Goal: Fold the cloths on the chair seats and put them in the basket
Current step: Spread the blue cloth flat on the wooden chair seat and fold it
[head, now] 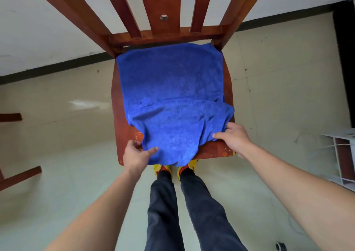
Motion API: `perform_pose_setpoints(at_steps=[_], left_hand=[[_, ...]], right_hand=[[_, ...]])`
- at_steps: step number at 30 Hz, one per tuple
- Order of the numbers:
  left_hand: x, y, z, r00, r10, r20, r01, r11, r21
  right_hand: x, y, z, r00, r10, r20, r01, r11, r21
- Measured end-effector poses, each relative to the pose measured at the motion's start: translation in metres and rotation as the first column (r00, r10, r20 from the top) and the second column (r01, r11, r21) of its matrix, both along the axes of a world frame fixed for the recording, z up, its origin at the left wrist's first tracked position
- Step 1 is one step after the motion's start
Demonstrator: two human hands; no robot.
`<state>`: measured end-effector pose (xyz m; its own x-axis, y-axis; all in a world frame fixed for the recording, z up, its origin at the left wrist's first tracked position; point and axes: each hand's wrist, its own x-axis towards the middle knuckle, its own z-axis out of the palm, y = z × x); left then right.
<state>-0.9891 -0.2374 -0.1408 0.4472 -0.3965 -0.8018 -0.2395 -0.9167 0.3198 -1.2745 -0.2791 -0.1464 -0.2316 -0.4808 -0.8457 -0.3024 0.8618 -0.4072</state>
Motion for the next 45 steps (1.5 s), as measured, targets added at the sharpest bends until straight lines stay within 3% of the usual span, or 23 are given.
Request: perform_pose_setpoints(at_steps=[3,7,12,15,18,22,25,28,31,35,38,41,45], left_hand=[[-0.006,0.014,-0.006,0.997,-0.075,0.001,0.074,0.995,0.065],[-0.007,0.011,-0.002,0.98,0.195,-0.031,-0.196,0.981,-0.011],[0.005,0.013,0.026,0.929,0.359,-0.088,-0.366,0.928,-0.076],[0.013,0.026,0.042,0.933,0.355,-0.066,-0.36,0.928,-0.101],[0.022,0.045,0.058,0.953,0.29,-0.087,-0.297,0.951,-0.087],[0.032,0.077,0.086,0.918,0.168,-0.358,-0.159,0.986,0.053],[0.042,0.099,0.095,0.885,0.059,-0.461,-0.01,0.994,0.107],[0.051,0.132,0.104,0.894,0.002,-0.448,0.048,0.994,0.099],[0.054,0.155,0.112,0.909,-0.032,-0.416,0.057,0.997,0.047],[0.051,0.184,0.118,0.956,0.04,-0.29,-0.054,0.998,-0.038],[0.049,0.205,0.119,0.951,0.103,-0.29,-0.129,0.989,-0.071],[0.047,0.227,0.12,0.945,0.116,-0.306,-0.125,0.992,-0.011],[0.048,0.249,0.121,0.955,0.087,-0.283,-0.063,0.994,0.092]], right_hand=[[-0.001,0.008,-0.002,1.0,0.023,-0.007,-0.022,1.0,0.019],[-0.005,-0.001,0.007,0.954,-0.292,-0.071,0.277,0.946,-0.169],[-0.002,-0.003,0.027,0.946,-0.316,-0.068,0.287,0.917,-0.276],[0.006,0.007,0.046,0.969,-0.248,-0.011,0.241,0.95,-0.199],[0.004,0.029,0.066,0.982,-0.073,0.173,0.067,0.997,0.041],[-0.002,0.065,0.083,0.945,0.239,0.221,-0.289,0.93,0.228],[-0.005,0.093,0.093,0.938,0.311,0.152,-0.342,0.903,0.26],[-0.006,0.135,0.101,0.961,0.267,0.073,-0.276,0.931,0.24],[-0.006,0.168,0.11,0.995,0.098,0.009,-0.098,0.988,0.116],[-0.008,0.204,0.124,0.996,-0.07,0.055,0.071,0.997,-0.027],[-0.008,0.223,0.13,0.989,-0.084,0.12,0.082,0.996,0.023],[-0.012,0.242,0.131,0.98,-0.135,0.149,0.122,0.988,0.096],[-0.014,0.267,0.128,0.989,-0.132,0.071,0.119,0.978,0.172]])
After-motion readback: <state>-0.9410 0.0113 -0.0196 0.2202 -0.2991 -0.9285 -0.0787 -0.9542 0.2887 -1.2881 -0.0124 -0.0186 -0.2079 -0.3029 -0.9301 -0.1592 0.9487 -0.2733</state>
